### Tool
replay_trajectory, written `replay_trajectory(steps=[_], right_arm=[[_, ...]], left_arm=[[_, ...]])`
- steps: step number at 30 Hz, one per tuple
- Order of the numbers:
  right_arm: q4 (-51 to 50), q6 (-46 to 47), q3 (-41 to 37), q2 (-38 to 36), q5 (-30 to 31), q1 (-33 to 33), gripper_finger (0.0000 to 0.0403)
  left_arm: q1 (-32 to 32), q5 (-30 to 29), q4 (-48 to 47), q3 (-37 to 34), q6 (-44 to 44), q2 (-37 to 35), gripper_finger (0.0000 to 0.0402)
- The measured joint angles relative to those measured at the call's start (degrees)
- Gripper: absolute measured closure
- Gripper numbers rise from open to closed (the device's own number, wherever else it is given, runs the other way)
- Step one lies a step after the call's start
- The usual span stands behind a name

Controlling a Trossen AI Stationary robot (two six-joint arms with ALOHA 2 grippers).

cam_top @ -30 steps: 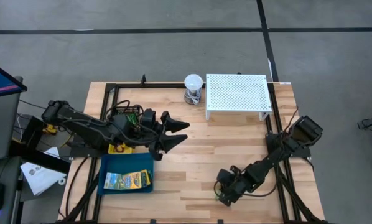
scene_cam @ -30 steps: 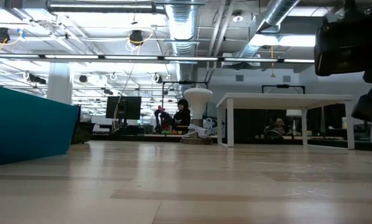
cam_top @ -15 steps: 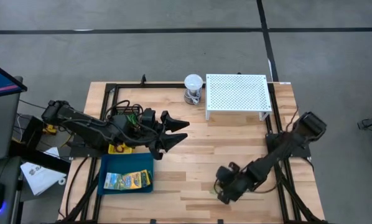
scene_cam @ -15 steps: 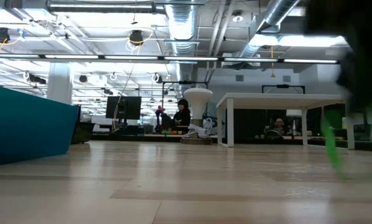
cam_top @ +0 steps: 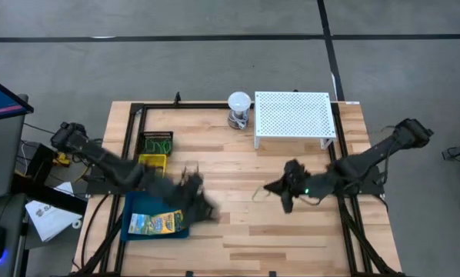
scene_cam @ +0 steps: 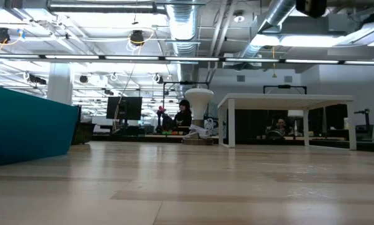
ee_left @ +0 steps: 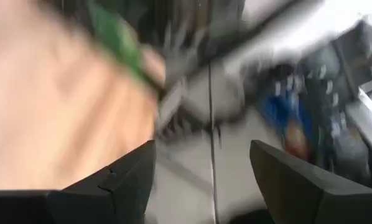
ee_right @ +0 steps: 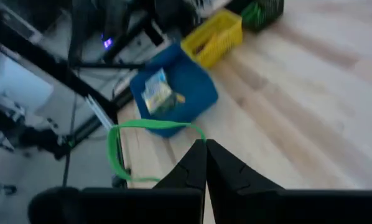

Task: Pick & Place Office Desk Supplies
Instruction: Put the rubber band into the black bin

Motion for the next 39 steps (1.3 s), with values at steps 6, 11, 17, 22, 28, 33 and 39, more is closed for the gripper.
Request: replay_trajectory(steps=[6, 11, 17, 22, 28, 33, 39], right_arm=[[2.6, -4.6, 0.0, -5.1, -0.3, -4.1, 0.0403], [8.1, -7.5, 0.0, -5.7, -2.0, -6.8, 0.0403], [9.3, -7.7, 0.0, -5.8, -2.0, -7.9, 0.0403], [9.4, -7.8, 0.1, -6.5, -1.2, -7.8, 0.0403], [9.4, -7.8, 0.1, -6.5, -0.5, -7.8, 0.0403], [9.5, -8.0, 0.1, -6.5, -0.5, -7.8, 0.0403], [10.1, -8.1, 0.1, -6.5, -0.5, -7.6, 0.0403]], left_arm=[[-9.5, -2.8, 8.7, -0.3, -2.9, 7.3, 0.0147], [0.3, 3.2, 14.7, -0.4, -3.4, 12.5, 0.0147], [12.5, 8.6, 39.0, -0.2, 2.9, 16.8, 0.0147], [17.1, 12.0, 40.9, -0.2, 2.8, 16.9, 0.0147], [16.8, 13.5, 39.4, -0.2, 1.6, 16.9, 0.0184], [16.5, 13.0, 37.1, -0.2, 1.6, 16.9, 0.0218], [16.5, 12.2, 30.7, -0.3, 1.5, 16.9, 0.0214]])
